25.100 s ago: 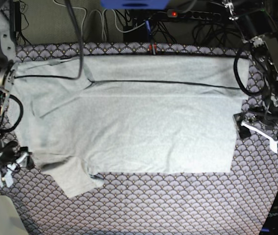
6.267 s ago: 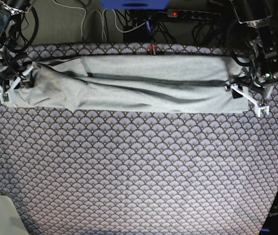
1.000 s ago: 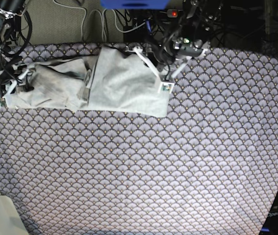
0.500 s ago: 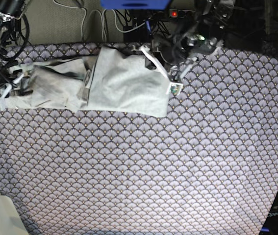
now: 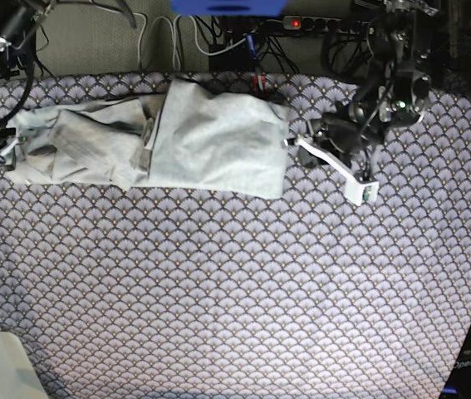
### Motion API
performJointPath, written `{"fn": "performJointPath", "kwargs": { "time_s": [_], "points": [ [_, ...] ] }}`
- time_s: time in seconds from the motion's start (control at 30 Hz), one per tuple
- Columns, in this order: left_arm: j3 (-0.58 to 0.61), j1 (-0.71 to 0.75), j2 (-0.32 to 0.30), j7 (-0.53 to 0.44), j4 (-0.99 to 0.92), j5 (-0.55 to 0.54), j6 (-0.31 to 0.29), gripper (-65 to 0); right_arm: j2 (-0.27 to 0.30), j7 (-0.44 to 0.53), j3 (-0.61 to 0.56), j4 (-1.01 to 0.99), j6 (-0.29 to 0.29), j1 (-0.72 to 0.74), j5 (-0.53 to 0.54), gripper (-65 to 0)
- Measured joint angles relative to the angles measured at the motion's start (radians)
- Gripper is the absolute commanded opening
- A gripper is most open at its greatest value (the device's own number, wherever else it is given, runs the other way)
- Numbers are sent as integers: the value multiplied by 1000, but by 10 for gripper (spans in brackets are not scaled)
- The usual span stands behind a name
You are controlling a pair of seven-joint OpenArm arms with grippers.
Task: Fold the T-shirt properly
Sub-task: 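Release the folded end and move the left gripper away to the side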
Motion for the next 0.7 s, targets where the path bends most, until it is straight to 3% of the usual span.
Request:
{"fn": "performJointPath", "kwargs": {
  "time_s": [0.17, 0.33, 0.5, 0.7],
  "points": [
    [-1, -13, 0, 5, -2, 0, 7, -646, 1, -129, 42, 2, 0, 42, -8, -303],
    [-1, -26, 0, 6, -9, 1, 7, -646, 2, -216, 41, 15, -1, 56, 142, -302],
    [-1, -44, 0, -4, -36, 1, 6, -646, 2, -229, 41, 14, 0, 54, 266, -303],
    [-1, -42, 0, 1, -42, 0, 6, -646, 6, -213, 41, -72, 0, 59, 278, -304]
  ]
}}
